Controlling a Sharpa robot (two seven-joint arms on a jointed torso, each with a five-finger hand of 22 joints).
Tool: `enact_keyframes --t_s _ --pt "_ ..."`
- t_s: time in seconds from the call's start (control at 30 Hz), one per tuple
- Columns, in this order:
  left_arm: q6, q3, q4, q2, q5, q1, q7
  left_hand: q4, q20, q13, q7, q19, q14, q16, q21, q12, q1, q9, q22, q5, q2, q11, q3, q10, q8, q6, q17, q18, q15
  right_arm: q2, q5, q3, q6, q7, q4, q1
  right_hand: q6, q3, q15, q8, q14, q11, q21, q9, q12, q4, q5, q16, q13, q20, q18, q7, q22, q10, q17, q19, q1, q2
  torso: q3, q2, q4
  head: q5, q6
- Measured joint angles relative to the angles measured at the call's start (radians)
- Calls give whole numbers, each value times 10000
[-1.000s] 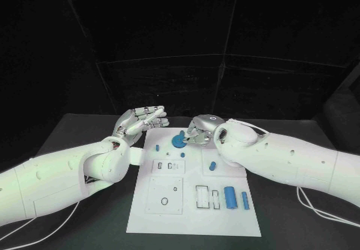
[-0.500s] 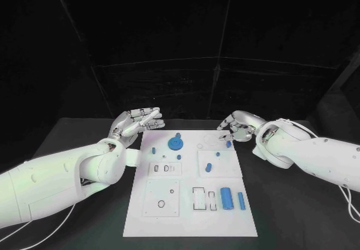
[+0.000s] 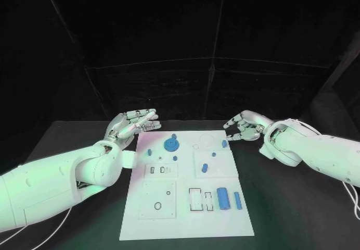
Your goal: Assemble the parts on the task board
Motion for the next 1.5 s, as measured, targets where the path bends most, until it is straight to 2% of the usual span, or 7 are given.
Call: enact_keyframes --t_s 0.37,0.57,1.1,1.27,1.5 --pt "29 -2 -93 58 0 -21 -1 0 0 0 0 0 0 0 0 0 0 0 1 0 0 0 0 0 0 0 0 0 0 258 -8 5 142 82 -436 -159 -202 12 22 1 -22 35 0 1 -26 -11 -28 0 58 40 0 87 60 -34 -1 38 -36 -31 -31 7 30 -10 -81" --pt "34 -2 -131 67 0 -25 -1 0 0 0 0 0 0 0 0 0 0 0 2 0 0 0 0 0 0 0 0 0 0 279 -18 -1 257 96 -444 -257 -201 12 36 1 -37 35 0 4 -27 -11 -36 0 58 40 2 86 77 -34 -2 38 -144 -33 -37 7 23 -31 -114" --pt "36 -2 -197 80 0 -34 -1 0 0 0 0 0 0 0 0 0 0 0 3 0 0 0 1 0 0 0 0 0 0 37 2 2 416 124 -127 -293 -199 12 72 92 0 72 46 54 20 -11 -86 0 55 95 2 84 181 4 -3 93 -350 23 -48 -9 15 -81 -123" --pt "36 -3 -206 94 0 -35 -2 1 0 0 0 0 0 0 0 0 0 0 3 0 0 0 1 0 0 0 0 0 0 75 14 3 439 109 -169 -308 -163 12 72 159 0 72 46 74 62 -10 -86 0 56 110 1 118 208 4 -3 109 -389 62 -53 -9 17 -108 -122" --pt "37 -3 -216 102 0 -40 -2 1 0 0 0 0 0 0 0 0 0 0 -7 0 0 0 1 0 0 0 0 0 0 191 2 2 439 28 -352 -471 -40 164 72 217 0 109 86 89 113 -99 -291 0 59 110 2 82 274 41 -4 109 -334 117 -53 -8 36 -116 -128"
